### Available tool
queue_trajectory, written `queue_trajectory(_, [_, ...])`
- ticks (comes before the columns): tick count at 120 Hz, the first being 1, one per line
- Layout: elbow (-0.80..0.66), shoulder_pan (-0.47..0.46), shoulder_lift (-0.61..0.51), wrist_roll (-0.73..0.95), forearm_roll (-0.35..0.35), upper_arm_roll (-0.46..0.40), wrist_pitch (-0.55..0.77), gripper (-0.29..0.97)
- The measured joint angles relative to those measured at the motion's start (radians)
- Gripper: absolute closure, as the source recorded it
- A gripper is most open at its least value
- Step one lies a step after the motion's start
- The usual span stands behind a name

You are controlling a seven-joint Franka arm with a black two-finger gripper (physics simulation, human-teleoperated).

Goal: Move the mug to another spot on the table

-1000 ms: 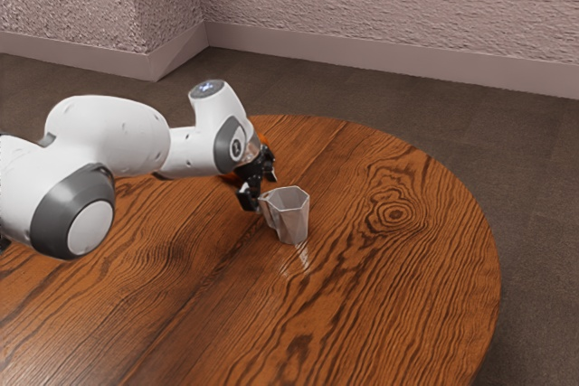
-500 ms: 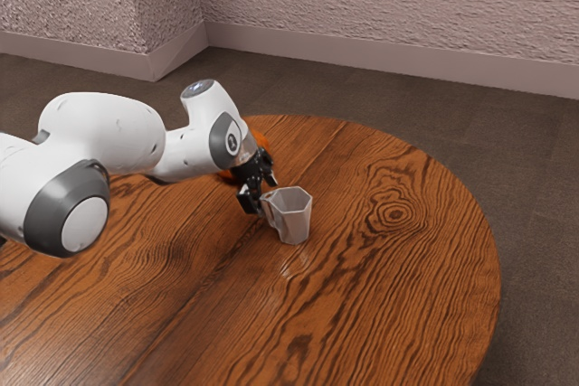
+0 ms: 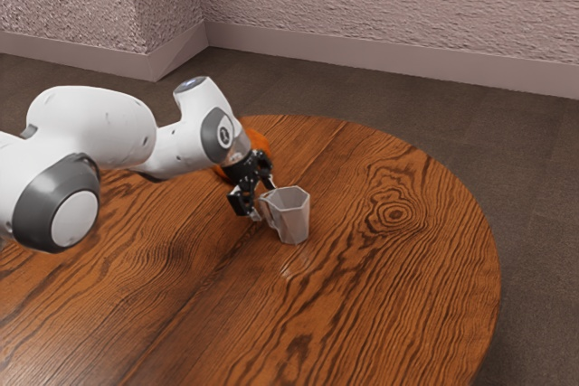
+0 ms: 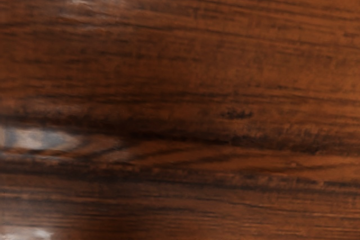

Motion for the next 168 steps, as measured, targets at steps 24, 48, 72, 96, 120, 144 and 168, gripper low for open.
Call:
queue_trajectory(24, [-0.006, 0.0, -0.004, 0.056, -0.062, 0.0, -0.017, 0.01])
queue_trajectory(48, [-0.01, -0.003, -0.003, 0.095, -0.125, 0.0, -0.022, 0.11])
queue_trajectory(72, [-0.022, -0.005, 0.0, 0.123, -0.15, 0.0, -0.024, 0.22])
queue_trajectory(96, [-0.022, -0.006, 0.0, 0.142, -0.156, 0.0, -0.024, 0.34])
queue_trajectory(120, [-0.022, -0.006, 0.0, 0.156, -0.156, 0.0, -0.025, 0.46])
queue_trajectory(144, [-0.022, -0.005, -0.002, 0.164, -0.156, 0.0, -0.029, 0.54])
queue_trajectory(168, [-0.029, 0.007, -0.028, 0.17, -0.169, 0.0, -0.054, 0.56])
